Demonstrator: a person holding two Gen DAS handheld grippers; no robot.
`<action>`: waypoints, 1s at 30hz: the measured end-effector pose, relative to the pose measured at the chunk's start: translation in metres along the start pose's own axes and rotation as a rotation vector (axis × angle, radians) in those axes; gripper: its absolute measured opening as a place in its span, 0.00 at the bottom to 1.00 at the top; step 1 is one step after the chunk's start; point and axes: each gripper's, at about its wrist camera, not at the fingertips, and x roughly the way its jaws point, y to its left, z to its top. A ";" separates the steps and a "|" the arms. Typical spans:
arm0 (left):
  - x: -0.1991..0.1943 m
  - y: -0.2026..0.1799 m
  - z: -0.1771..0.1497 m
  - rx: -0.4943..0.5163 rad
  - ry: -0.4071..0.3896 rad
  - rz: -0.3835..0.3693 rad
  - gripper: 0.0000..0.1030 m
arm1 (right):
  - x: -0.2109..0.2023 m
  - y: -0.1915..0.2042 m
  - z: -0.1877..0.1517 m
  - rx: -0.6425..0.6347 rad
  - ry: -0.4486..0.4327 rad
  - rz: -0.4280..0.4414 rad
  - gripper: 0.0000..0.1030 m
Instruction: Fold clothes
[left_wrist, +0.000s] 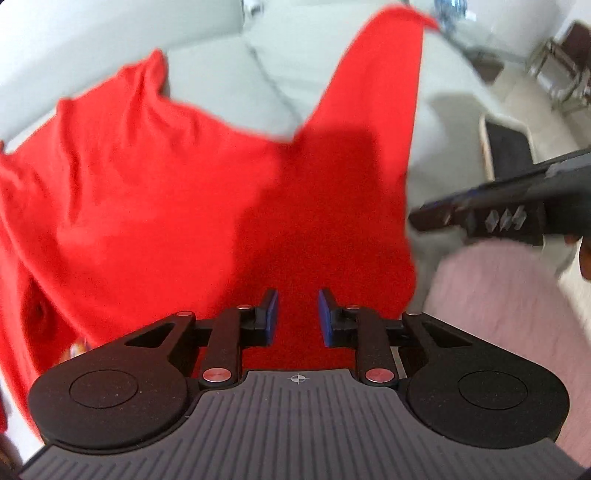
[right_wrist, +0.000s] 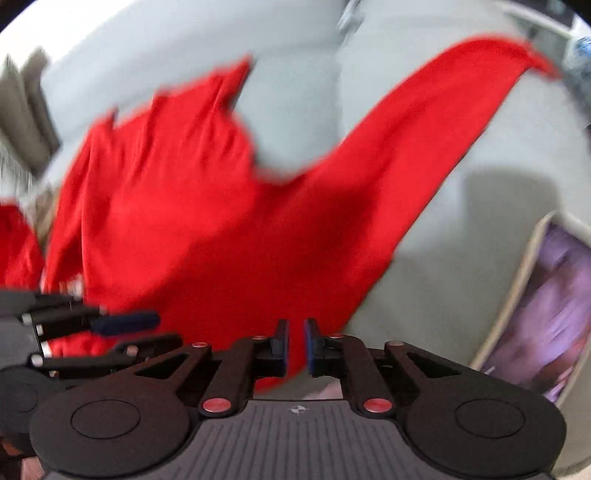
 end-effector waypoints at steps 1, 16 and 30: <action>0.002 -0.003 0.009 -0.007 -0.010 -0.017 0.25 | -0.007 -0.013 0.010 0.016 -0.045 -0.008 0.15; 0.069 -0.079 0.150 0.098 -0.157 -0.105 0.25 | -0.006 -0.206 0.160 0.191 -0.312 -0.139 0.34; 0.148 -0.097 0.202 0.115 -0.099 -0.107 0.26 | 0.056 -0.255 0.212 0.071 -0.260 -0.114 0.42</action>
